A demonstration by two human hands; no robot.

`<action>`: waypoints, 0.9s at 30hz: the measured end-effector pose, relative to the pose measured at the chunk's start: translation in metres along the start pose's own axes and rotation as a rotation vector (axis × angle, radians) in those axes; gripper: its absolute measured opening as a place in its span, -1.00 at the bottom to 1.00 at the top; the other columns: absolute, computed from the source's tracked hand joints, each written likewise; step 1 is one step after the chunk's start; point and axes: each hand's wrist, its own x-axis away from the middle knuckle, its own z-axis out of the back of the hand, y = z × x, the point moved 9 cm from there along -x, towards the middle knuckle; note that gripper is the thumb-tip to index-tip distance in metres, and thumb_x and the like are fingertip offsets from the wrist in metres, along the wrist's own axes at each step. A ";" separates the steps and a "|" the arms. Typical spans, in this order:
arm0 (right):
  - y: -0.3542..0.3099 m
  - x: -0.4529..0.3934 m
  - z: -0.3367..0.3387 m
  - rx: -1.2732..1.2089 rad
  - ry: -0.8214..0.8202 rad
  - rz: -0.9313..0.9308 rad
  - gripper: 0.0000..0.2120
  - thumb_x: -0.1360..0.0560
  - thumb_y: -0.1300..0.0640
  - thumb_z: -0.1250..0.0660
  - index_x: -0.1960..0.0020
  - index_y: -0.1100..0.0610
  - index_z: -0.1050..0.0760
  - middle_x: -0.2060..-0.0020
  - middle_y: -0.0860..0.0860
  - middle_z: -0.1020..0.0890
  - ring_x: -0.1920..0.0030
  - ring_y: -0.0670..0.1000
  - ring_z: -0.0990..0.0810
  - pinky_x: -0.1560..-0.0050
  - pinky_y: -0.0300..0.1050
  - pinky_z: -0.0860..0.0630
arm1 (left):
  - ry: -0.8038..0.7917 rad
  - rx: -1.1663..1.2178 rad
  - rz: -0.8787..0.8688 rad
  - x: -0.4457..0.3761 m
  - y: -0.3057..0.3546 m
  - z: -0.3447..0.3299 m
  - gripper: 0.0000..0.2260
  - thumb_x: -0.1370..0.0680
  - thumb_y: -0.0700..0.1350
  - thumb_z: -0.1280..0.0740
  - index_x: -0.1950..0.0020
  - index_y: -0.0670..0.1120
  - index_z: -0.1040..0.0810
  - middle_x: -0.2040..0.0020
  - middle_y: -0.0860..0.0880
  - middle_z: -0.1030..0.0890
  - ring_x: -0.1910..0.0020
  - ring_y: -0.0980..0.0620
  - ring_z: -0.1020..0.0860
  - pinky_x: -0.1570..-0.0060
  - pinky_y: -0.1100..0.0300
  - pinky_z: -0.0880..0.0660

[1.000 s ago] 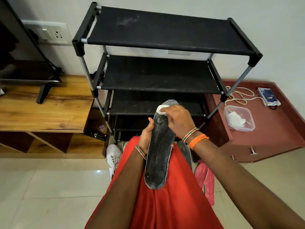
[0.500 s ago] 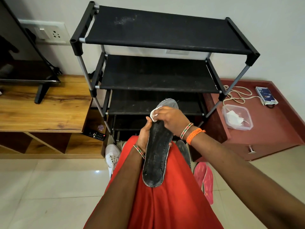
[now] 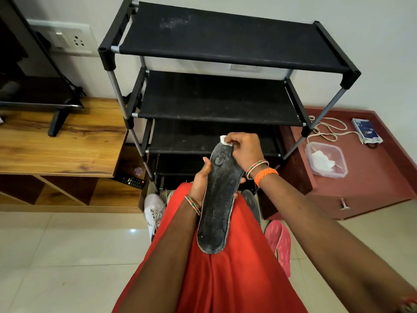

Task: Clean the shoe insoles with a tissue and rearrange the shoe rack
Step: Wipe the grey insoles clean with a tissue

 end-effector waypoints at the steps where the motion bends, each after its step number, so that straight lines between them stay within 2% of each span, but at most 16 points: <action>1: 0.003 0.000 -0.003 -0.021 0.007 -0.042 -0.73 -0.37 0.51 -0.25 0.13 0.25 -0.65 0.11 0.12 -0.69 0.05 0.11 -0.65 -0.02 0.07 -0.58 | -0.017 0.010 -0.001 0.000 -0.001 0.001 -0.25 -0.31 0.34 -0.31 -0.25 -0.22 -0.50 -0.08 -0.28 -0.60 0.07 -0.21 -0.63 0.17 -0.05 -0.59; 2: 0.001 0.002 -0.005 -0.019 0.003 -0.024 -0.72 -0.37 0.51 -0.25 0.12 0.25 -0.65 0.11 0.12 -0.69 0.05 0.11 -0.65 -0.02 0.06 -0.58 | -0.018 0.010 0.002 0.000 -0.002 0.003 -0.26 -0.31 0.34 -0.31 -0.23 -0.22 -0.52 -0.06 -0.28 -0.61 0.10 -0.20 -0.63 0.17 -0.04 -0.59; 6: -0.022 0.018 0.005 0.000 0.012 0.212 -0.69 -0.32 0.50 -0.21 0.14 0.26 -0.65 0.13 0.12 -0.69 0.04 0.12 -0.65 -0.06 0.04 -0.58 | -0.006 -0.038 -0.001 0.005 0.000 0.001 -0.31 -0.43 0.34 -0.03 -0.13 -0.17 -0.62 0.00 -0.26 -0.63 0.15 -0.15 -0.63 0.13 0.01 -0.57; 9: -0.055 0.038 -0.005 0.118 -0.097 0.498 -0.64 -0.34 0.33 -0.08 0.14 0.21 -0.65 0.12 0.09 -0.69 0.06 0.12 -0.66 0.04 -0.02 -0.61 | 0.050 0.033 -0.024 0.004 0.004 0.007 -0.31 -0.42 0.34 -0.10 -0.17 -0.22 -0.52 0.05 -0.26 -0.64 0.15 -0.16 -0.64 0.17 -0.04 -0.59; 11: -0.058 0.044 -0.014 0.164 -0.165 0.579 -0.61 -0.33 0.30 -0.04 0.14 0.16 -0.64 0.10 0.04 -0.68 0.06 0.10 -0.66 0.15 -0.05 -0.63 | 0.082 0.035 -0.027 0.002 0.005 0.009 -0.29 -0.43 0.36 -0.07 -0.20 -0.23 -0.46 0.06 -0.26 -0.64 0.16 -0.16 -0.64 0.18 -0.05 -0.59; 13: -0.045 0.034 -0.010 0.158 -0.112 0.493 -0.62 -0.32 0.32 -0.06 0.13 0.14 -0.64 0.11 0.01 -0.69 0.08 0.09 -0.65 0.18 -0.06 -0.62 | 0.096 0.017 -0.029 0.001 0.005 0.009 -0.30 -0.45 0.33 -0.01 -0.19 -0.25 -0.46 0.07 -0.26 -0.64 0.17 -0.16 -0.64 0.20 -0.03 -0.60; 16: -0.013 0.014 0.002 0.106 0.065 0.147 -0.62 -0.29 0.45 -0.21 0.05 0.16 -0.65 0.12 0.08 -0.69 0.09 0.15 -0.65 0.08 -0.04 -0.60 | 0.129 -0.006 -0.039 0.000 0.006 0.010 -0.31 -0.52 0.31 0.07 -0.16 -0.25 -0.49 0.04 -0.25 -0.63 0.16 -0.15 -0.64 0.17 -0.02 -0.58; 17: -0.015 0.015 0.001 0.097 0.086 0.112 -0.60 -0.27 0.47 -0.23 0.03 0.16 -0.65 0.10 0.09 -0.69 0.08 0.16 -0.65 0.06 -0.02 -0.60 | 0.146 -0.001 -0.054 0.002 0.008 0.011 -0.33 -0.55 0.29 0.08 -0.14 -0.23 -0.52 0.04 -0.24 -0.64 0.14 -0.14 -0.64 0.16 -0.01 -0.59; 20: -0.048 0.036 -0.020 0.119 -0.013 0.341 -0.61 -0.27 0.44 -0.22 0.03 0.15 -0.64 0.06 0.04 -0.68 0.02 0.11 -0.64 0.08 -0.01 -0.61 | 0.173 0.054 -0.137 0.005 0.016 0.018 -0.40 -0.60 0.21 0.07 -0.03 -0.20 -0.61 0.07 -0.20 -0.66 0.11 -0.08 -0.66 0.14 0.09 -0.62; 22: -0.055 0.040 -0.024 0.156 -0.063 0.434 -0.62 -0.31 0.42 -0.20 0.01 0.14 -0.62 0.04 0.03 -0.67 0.01 0.10 -0.64 0.22 0.02 -0.63 | 0.192 0.054 -0.157 0.007 0.021 0.019 -0.44 -0.61 0.20 0.07 -0.07 -0.18 -0.56 0.06 -0.19 -0.65 0.10 -0.06 -0.66 0.11 0.11 -0.62; 24: -0.045 0.028 -0.021 0.209 -0.041 0.404 -0.61 -0.30 0.44 -0.23 -0.01 0.15 -0.62 0.03 0.04 -0.67 0.02 0.12 -0.64 0.30 0.05 -0.62 | 0.186 0.045 -0.120 0.009 0.020 0.016 -0.41 -0.59 0.24 0.08 -0.15 -0.19 -0.50 -0.01 -0.20 -0.63 0.07 -0.09 -0.65 0.08 0.05 -0.61; 27: -0.024 0.005 -0.017 0.292 -0.076 0.237 -0.57 -0.33 0.47 -0.28 -0.12 0.15 -0.59 -0.05 0.07 -0.64 -0.07 0.14 -0.59 0.15 0.07 -0.61 | 0.159 0.012 -0.038 0.010 0.013 0.009 -0.32 -0.55 0.31 0.09 -0.23 -0.22 -0.45 -0.02 -0.23 -0.63 0.09 -0.14 -0.64 0.10 -0.04 -0.58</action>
